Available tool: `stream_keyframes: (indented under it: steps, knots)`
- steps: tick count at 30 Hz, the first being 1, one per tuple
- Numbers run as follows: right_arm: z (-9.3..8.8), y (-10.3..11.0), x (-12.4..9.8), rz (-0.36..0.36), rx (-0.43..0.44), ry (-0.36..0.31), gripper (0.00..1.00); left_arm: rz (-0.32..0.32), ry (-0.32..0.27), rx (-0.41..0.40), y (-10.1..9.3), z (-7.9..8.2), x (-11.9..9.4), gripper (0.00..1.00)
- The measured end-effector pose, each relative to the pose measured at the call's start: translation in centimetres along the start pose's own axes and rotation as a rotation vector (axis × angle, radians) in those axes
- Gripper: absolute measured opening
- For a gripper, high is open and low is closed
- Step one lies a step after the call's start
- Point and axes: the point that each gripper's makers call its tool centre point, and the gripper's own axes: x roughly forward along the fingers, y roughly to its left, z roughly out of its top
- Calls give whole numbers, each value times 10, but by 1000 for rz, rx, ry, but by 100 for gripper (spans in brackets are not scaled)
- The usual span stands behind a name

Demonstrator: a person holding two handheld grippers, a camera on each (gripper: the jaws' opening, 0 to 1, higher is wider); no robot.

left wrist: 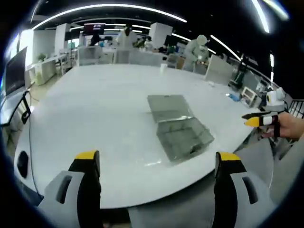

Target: Insert the divider into the dual guide fixture by aligning both edges with the guide slots and pushing it downward to the bottom, including one-sided entry, uneven engagement, binding, and posture correction.

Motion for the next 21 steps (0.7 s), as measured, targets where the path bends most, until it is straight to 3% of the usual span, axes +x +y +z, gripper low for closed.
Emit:
stream_keyframes:
  steps: [21]
  knots:
    - [-3, -2, 0, 0, 4, 6, 85, 0, 9, -11, 0, -2, 1, 99]
